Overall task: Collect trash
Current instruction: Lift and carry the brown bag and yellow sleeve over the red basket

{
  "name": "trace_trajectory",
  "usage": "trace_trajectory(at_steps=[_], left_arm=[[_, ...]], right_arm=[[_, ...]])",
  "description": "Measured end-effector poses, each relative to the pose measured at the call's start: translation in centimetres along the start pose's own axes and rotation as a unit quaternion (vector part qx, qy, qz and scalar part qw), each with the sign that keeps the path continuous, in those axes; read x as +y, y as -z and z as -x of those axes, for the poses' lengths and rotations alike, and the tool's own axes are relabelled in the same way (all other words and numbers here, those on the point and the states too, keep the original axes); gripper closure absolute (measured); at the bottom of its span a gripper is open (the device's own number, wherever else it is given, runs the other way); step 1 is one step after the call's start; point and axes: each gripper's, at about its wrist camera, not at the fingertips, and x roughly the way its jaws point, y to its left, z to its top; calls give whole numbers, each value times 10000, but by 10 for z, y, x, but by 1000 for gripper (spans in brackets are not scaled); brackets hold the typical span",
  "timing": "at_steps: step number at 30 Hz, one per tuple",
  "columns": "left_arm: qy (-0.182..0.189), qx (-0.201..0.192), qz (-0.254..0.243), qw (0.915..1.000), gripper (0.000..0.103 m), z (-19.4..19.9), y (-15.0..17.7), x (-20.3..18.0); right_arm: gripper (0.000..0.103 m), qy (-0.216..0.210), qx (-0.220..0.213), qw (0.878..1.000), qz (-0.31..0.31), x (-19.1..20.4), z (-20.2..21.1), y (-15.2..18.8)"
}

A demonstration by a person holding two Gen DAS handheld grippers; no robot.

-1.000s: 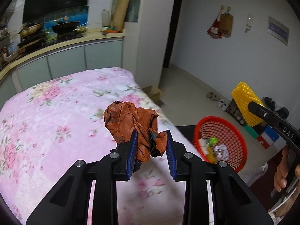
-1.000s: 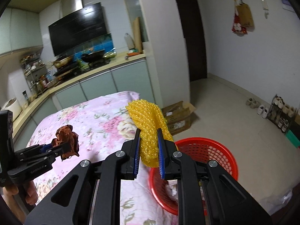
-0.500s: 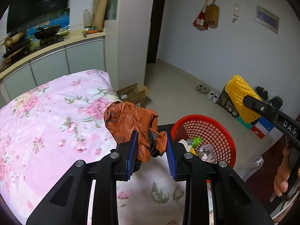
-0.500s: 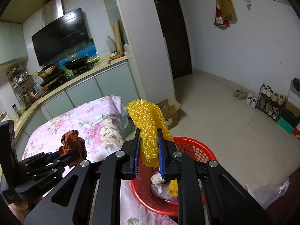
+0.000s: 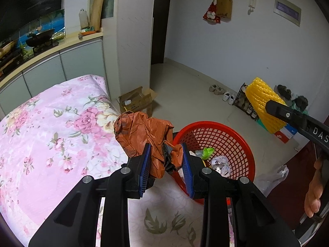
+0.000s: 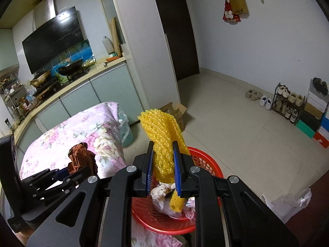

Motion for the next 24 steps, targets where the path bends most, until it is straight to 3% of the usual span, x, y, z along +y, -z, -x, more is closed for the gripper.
trace_trajectory(at_steps=[24], left_arm=[[350, 395, -285, 9982, 75, -44, -12, -46]], right_arm=[[86, 191, 413, 9984, -338, -27, -17, -1]])
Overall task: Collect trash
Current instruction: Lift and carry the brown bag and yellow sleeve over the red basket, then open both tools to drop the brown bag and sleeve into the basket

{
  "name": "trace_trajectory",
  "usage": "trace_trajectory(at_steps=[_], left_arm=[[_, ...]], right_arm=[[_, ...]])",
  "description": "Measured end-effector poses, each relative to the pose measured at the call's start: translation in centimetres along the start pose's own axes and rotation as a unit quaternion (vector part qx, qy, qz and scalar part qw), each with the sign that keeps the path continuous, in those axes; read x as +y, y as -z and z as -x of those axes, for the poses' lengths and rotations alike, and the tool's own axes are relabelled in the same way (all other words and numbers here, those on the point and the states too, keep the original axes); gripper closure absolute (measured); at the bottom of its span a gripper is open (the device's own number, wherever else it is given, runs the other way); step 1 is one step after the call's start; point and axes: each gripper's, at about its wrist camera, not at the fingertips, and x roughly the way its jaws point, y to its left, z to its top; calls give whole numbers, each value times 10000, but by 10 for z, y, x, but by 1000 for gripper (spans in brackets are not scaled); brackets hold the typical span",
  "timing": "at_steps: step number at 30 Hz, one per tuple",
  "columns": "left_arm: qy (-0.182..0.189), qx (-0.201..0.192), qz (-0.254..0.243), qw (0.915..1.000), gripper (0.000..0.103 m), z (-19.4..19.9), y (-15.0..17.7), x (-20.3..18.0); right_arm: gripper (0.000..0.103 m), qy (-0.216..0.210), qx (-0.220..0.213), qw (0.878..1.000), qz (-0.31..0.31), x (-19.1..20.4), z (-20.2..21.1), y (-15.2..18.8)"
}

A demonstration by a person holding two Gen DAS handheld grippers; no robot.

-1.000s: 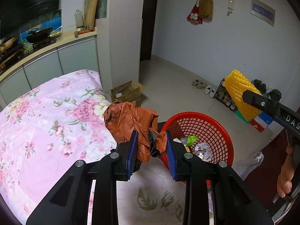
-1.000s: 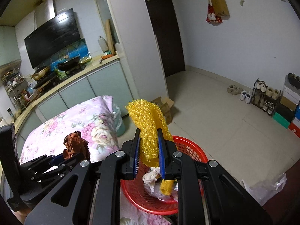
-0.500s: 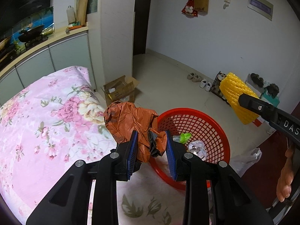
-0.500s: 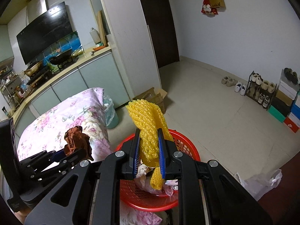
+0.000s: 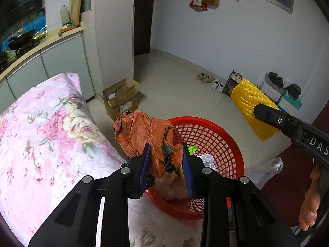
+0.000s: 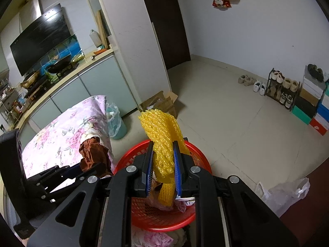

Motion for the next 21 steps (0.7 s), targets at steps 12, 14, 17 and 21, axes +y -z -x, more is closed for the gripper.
trace_trajectory(at_steps=[12, 14, 17, 21], left_arm=[[66, 184, -85, 9998, 74, -26, 1, -20], [60, 212, -82, 9997, 74, -31, 2, -22], [45, 225, -108, 9997, 73, -35, 1, -22], [41, 202, -109, 9997, 71, -38, 2, -24]], right_arm=[[86, 85, 169, 9997, -178, -10, -14, 1], [86, 108, 195, 9995, -212, -13, -16, 2], [85, 120, 242, 9993, -263, -15, -20, 2], [84, 93, 330, 9989, -310, -16, -27, 4]])
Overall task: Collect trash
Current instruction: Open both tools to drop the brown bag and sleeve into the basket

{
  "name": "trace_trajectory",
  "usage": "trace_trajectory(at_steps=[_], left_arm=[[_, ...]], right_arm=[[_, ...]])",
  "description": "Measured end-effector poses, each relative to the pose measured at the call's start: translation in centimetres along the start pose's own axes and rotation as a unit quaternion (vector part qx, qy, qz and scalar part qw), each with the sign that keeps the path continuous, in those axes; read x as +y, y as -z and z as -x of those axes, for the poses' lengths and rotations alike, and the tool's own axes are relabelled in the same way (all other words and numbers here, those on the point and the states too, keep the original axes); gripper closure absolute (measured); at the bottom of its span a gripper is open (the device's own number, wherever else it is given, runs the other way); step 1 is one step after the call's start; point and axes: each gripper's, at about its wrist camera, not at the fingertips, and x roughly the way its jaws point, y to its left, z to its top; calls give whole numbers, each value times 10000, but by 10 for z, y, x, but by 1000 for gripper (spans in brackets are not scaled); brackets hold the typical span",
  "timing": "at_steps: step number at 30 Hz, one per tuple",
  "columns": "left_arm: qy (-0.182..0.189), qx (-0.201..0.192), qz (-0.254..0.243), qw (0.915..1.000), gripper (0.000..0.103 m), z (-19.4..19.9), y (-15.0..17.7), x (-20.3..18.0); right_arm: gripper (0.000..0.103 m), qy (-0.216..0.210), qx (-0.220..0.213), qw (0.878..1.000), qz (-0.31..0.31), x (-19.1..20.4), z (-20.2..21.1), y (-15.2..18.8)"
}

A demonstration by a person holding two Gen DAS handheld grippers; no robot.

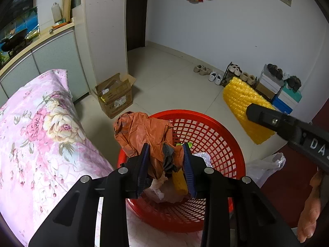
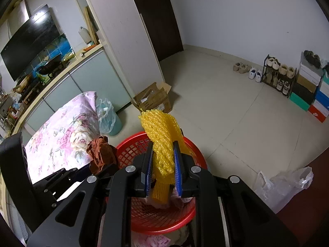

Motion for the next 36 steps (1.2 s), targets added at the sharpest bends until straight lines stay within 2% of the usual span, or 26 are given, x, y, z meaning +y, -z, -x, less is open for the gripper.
trace_trajectory(at_steps=[3, 5, 8, 9, 16, 27, 36], left_arm=[[7, -22, 27, 10000, 67, -1, 0, 0], [12, -63, 40, 10000, 60, -1, 0, 1], [26, -147, 54, 9999, 47, 1, -1, 1], [30, -174, 57, 9998, 45, 2, -1, 1], [-1, -334, 102, 9994, 30, 16, -4, 6], [-327, -586, 48, 9977, 23, 45, 1, 22], [-543, -705, 115, 9960, 21, 70, 17, 49]], right_arm=[[78, -55, 97, 9999, -70, -2, -6, 1], [74, -71, 141, 9998, -126, -3, -9, 1], [56, -133, 138, 9995, -259, -8, -8, 1], [54, -153, 116, 9993, -320, -10, -6, 1], [51, -96, -17, 9993, -350, -12, 2, -2], [30, 21, -260, 9991, -335, -8, 13, -3], [26, -48, -367, 9992, -154, 7, 18, 0]])
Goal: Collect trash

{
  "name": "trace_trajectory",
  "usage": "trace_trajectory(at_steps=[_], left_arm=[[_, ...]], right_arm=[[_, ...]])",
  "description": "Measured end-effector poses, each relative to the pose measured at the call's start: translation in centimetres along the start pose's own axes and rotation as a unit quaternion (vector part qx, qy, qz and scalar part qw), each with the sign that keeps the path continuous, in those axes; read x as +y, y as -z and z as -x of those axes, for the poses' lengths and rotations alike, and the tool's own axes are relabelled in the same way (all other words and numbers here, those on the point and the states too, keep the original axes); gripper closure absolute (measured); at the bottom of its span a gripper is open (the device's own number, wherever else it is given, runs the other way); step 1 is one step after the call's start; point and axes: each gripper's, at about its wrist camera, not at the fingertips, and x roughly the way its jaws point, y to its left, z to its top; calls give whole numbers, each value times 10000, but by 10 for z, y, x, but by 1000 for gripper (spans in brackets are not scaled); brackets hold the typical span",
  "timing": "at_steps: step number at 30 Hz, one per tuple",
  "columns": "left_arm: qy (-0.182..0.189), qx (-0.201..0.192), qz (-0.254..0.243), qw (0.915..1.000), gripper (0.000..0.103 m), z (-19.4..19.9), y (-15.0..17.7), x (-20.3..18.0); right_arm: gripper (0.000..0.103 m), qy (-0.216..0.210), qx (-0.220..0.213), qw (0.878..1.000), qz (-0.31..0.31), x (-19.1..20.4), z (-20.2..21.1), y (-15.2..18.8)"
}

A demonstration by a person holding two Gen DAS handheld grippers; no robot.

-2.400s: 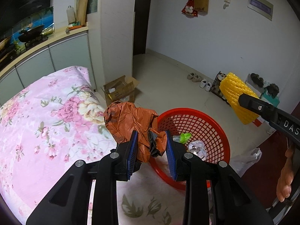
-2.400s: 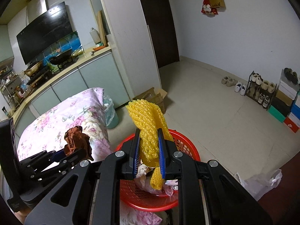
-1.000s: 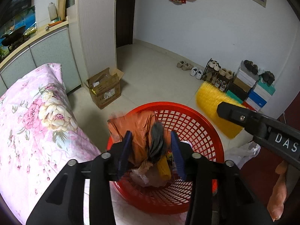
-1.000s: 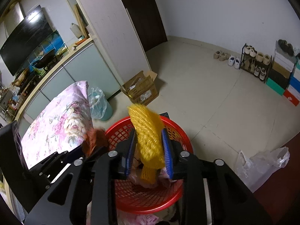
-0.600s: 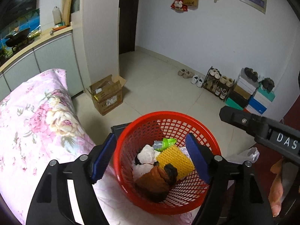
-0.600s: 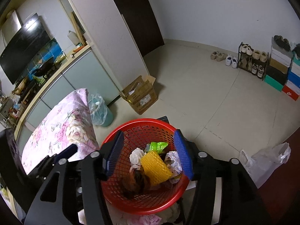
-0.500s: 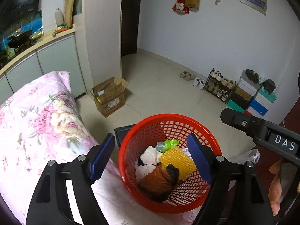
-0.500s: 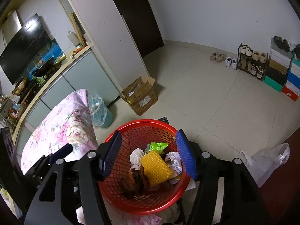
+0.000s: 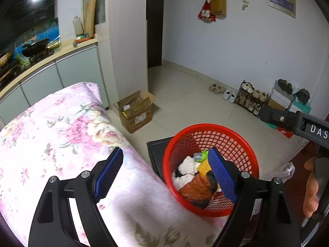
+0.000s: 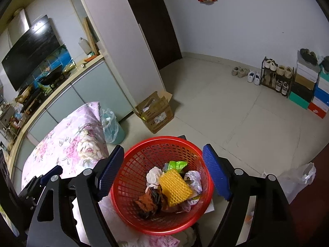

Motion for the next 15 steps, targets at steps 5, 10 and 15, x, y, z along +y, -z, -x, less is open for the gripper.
trace_trajectory(at_steps=[5, 10, 15], left_arm=[[-91, -126, 71, 9999, 21, 17, 9, 14], [-203, -264, 5, 9994, 21, 36, 20, 19], [-363, -436, -11, 9984, 21, 54, 31, 27]], right_arm=[[22, -56, -84, 9999, 119, 12, 7, 4], [22, -169, -168, 9992, 315, 30, 16, 11], [21, -214, -303, 9980, 510, 48, 31, 26]])
